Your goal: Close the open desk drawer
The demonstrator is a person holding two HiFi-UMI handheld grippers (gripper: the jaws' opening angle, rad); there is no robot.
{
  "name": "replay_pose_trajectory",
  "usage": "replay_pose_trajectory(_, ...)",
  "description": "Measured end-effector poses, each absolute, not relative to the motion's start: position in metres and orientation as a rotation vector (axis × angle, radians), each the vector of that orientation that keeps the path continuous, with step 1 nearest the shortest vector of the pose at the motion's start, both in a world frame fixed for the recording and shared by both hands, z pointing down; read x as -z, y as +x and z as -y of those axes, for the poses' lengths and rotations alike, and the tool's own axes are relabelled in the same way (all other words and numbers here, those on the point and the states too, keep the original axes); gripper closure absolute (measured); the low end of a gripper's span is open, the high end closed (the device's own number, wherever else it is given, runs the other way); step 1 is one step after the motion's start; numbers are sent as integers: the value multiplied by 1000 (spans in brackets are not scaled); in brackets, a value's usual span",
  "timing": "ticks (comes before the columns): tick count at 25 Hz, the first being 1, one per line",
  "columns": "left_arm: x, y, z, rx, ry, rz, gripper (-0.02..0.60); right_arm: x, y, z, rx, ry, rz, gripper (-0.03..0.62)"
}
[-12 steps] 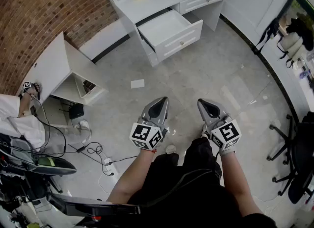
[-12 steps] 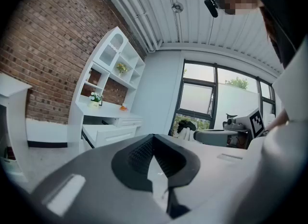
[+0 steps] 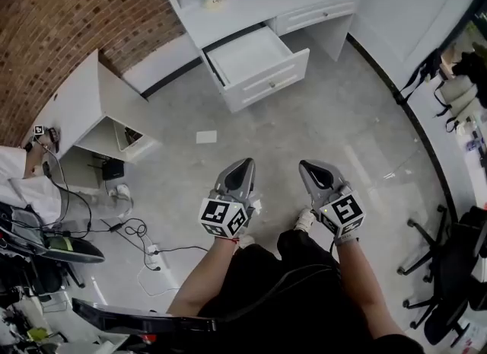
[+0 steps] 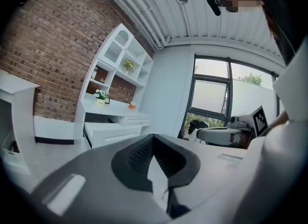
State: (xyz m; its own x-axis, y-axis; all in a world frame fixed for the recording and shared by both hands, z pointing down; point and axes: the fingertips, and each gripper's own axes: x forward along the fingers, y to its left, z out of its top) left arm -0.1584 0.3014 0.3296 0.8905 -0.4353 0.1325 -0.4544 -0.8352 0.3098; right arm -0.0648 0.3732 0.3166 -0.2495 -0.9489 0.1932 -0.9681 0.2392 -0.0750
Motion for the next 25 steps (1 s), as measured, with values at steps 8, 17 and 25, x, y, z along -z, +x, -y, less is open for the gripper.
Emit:
replay_pose_trajectory(8, -332, -116, -298, -62, 2678, 835, 583, -321, -23, -376, -276, 1683, 2504, 592)
replay_pose_trajectory(17, -339, -87, -304, -65, 2646, 922, 583, -322, 26, -375, -320, 1708, 2552, 592)
replay_pose_trajectory(25, -359, -70, -285, -120, 2616, 919, 583, -347, 49, -360, -411, 1709, 2516, 591)
